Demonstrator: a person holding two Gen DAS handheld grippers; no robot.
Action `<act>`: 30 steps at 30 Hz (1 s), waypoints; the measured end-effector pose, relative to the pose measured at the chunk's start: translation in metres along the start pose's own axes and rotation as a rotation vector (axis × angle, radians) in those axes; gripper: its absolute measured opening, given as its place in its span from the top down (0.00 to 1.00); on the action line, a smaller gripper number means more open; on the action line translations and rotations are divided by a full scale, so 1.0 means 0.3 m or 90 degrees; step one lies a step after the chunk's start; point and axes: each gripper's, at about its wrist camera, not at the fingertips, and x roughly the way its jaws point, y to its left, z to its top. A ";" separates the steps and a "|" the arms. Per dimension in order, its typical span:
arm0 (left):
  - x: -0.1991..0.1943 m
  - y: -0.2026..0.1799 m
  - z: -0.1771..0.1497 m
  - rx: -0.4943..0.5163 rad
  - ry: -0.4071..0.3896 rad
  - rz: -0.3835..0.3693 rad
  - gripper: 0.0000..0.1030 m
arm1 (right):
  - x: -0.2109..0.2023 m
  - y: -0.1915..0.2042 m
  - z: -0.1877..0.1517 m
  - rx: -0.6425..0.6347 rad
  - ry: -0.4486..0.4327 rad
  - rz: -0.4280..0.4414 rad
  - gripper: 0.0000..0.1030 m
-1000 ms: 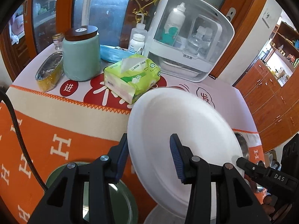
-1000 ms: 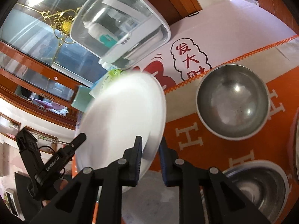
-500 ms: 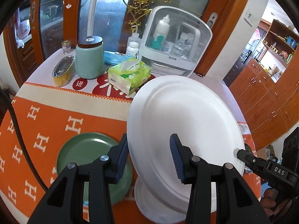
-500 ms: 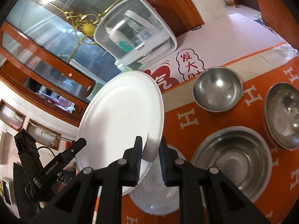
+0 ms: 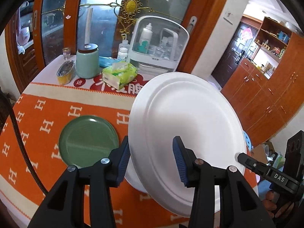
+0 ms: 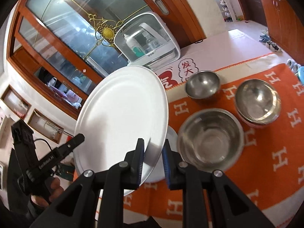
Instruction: Organize plates and bowls
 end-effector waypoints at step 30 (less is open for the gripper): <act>-0.028 -0.157 -0.569 -0.008 0.160 0.014 0.59 | -0.188 -0.183 -0.432 -0.085 0.112 -0.139 0.77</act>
